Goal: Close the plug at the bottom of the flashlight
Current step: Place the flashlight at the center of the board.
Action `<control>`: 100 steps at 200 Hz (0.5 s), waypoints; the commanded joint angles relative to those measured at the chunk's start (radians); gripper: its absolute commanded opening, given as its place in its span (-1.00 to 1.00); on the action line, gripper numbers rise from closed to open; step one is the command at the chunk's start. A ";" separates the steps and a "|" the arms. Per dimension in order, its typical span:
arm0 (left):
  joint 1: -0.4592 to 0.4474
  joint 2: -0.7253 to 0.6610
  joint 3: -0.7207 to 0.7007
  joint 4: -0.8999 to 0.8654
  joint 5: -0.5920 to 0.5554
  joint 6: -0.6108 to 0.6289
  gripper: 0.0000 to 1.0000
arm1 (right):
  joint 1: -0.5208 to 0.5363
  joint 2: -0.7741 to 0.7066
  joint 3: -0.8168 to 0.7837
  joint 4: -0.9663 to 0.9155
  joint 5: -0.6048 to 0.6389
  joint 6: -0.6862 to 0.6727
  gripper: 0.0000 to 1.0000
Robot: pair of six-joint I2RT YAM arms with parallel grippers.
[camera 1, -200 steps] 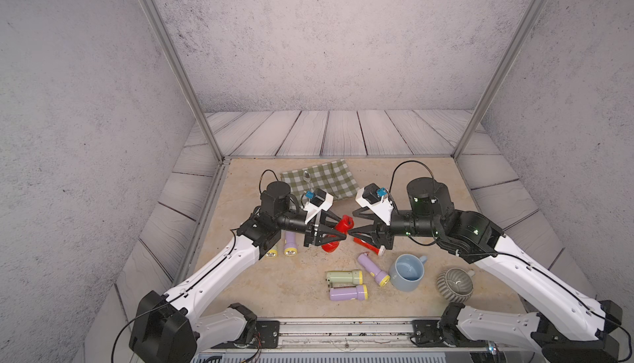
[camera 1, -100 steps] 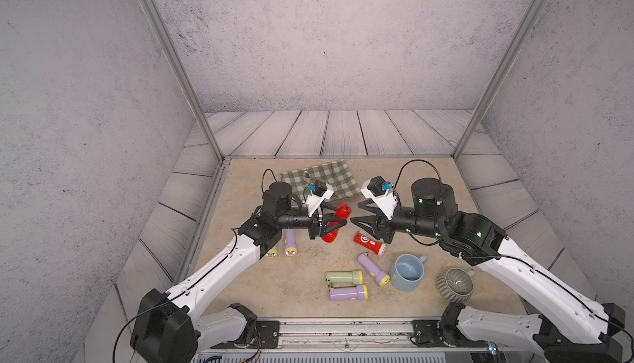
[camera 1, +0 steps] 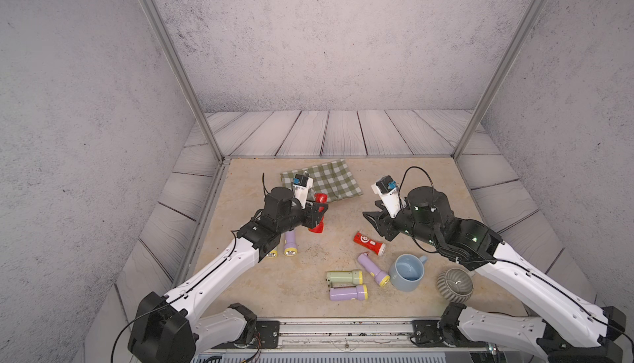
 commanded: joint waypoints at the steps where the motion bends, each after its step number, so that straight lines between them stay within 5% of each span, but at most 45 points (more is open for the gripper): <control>1: -0.004 0.039 0.005 -0.057 -0.131 -0.118 -1.00 | -0.003 -0.014 0.001 -0.004 0.026 0.029 0.07; 41: -0.020 0.133 0.021 -0.154 -0.225 -0.227 -1.00 | -0.003 -0.023 -0.022 0.001 0.024 0.035 0.07; 100: -0.037 0.292 0.033 -0.148 -0.191 -0.317 -1.00 | -0.003 -0.034 -0.032 0.010 0.037 0.034 0.08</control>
